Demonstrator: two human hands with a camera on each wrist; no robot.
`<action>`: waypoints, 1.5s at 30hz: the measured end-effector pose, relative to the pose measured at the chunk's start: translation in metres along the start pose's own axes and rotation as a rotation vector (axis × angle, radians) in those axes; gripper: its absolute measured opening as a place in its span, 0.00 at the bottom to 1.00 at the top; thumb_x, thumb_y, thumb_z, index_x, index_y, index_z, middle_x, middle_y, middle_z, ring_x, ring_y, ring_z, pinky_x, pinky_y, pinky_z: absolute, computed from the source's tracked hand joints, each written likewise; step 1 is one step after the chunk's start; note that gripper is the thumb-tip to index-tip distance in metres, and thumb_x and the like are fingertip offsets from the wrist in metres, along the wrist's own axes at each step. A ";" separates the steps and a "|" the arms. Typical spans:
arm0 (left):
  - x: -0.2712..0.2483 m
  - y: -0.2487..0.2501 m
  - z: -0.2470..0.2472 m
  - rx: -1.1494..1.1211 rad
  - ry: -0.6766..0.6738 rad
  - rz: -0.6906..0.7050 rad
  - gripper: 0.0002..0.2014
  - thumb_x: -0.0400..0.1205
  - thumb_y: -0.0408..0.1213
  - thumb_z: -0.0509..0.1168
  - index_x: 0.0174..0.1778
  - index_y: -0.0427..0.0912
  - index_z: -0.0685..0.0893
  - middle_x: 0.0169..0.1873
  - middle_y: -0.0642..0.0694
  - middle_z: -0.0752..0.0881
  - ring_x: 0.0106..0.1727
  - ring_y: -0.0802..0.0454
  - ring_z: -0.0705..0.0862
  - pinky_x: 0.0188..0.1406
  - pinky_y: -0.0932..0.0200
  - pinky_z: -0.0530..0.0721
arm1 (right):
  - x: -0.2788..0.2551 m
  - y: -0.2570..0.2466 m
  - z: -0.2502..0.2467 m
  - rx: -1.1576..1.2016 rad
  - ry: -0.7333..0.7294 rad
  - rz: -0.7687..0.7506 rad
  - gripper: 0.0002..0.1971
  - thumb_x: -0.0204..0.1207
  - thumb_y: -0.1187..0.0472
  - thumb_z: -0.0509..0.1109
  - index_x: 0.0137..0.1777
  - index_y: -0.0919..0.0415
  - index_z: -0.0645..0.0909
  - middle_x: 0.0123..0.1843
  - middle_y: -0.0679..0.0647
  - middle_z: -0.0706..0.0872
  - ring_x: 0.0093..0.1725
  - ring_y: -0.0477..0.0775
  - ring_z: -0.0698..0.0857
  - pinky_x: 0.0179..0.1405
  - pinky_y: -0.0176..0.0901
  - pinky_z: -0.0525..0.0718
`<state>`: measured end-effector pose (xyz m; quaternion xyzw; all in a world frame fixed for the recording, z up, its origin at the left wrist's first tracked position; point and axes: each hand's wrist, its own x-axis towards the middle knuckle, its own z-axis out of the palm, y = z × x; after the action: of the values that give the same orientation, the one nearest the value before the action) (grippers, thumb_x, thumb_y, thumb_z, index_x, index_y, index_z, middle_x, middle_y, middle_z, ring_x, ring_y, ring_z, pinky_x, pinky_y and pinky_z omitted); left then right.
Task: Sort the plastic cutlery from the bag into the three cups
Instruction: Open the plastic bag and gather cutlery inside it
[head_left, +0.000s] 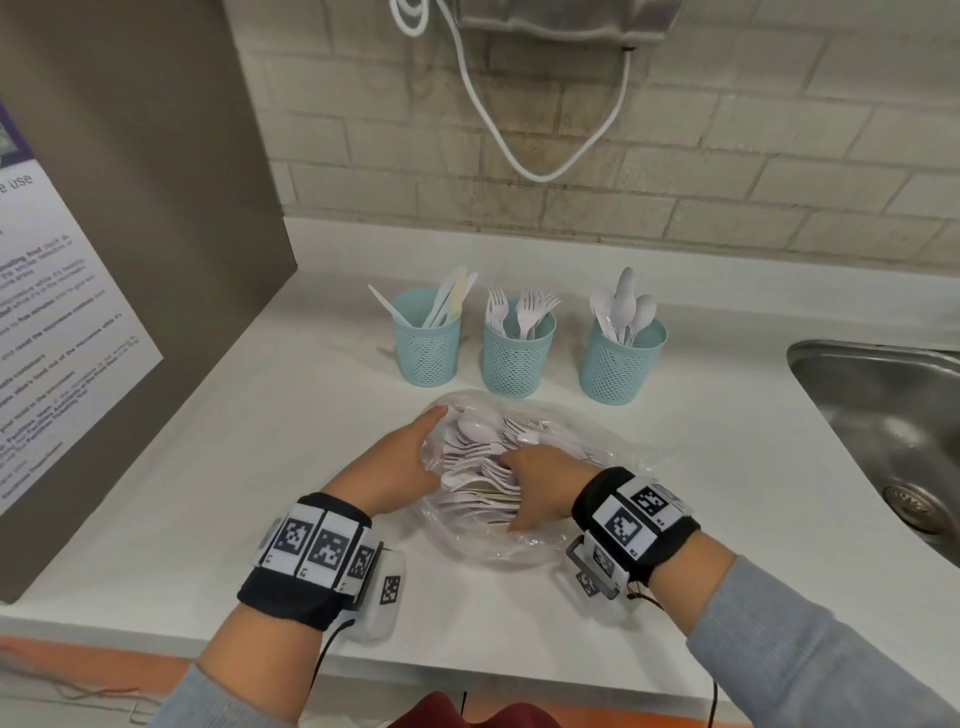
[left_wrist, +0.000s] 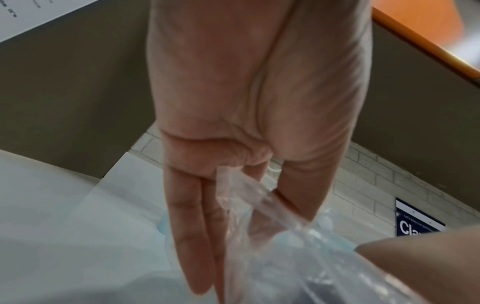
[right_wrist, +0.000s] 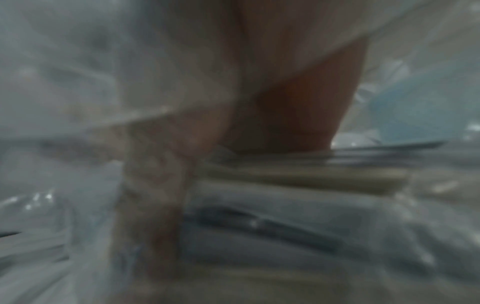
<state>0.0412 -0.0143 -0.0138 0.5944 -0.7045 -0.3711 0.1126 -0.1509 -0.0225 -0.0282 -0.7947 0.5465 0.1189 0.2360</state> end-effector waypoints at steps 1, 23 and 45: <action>0.000 0.000 -0.001 0.008 -0.003 -0.001 0.42 0.75 0.30 0.67 0.82 0.55 0.53 0.75 0.44 0.72 0.71 0.47 0.74 0.67 0.59 0.73 | 0.001 0.000 -0.001 -0.007 -0.014 0.001 0.33 0.66 0.54 0.79 0.70 0.61 0.74 0.62 0.57 0.84 0.60 0.59 0.82 0.52 0.40 0.77; -0.001 0.006 -0.017 0.070 -0.040 -0.006 0.40 0.74 0.27 0.64 0.81 0.55 0.58 0.76 0.44 0.71 0.73 0.48 0.73 0.63 0.62 0.71 | -0.007 0.015 -0.027 0.292 0.150 0.018 0.29 0.60 0.49 0.83 0.61 0.57 0.81 0.59 0.52 0.87 0.54 0.54 0.84 0.55 0.44 0.79; -0.001 0.010 -0.015 0.098 -0.033 0.006 0.41 0.75 0.29 0.65 0.82 0.54 0.54 0.74 0.41 0.73 0.70 0.45 0.76 0.66 0.58 0.73 | 0.011 0.000 -0.009 -0.197 0.468 0.059 0.13 0.73 0.68 0.67 0.59 0.63 0.78 0.61 0.60 0.79 0.58 0.63 0.82 0.50 0.50 0.81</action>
<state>0.0434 -0.0189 0.0038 0.5909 -0.7254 -0.3454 0.0727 -0.1471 -0.0357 -0.0252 -0.8033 0.5951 -0.0090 0.0209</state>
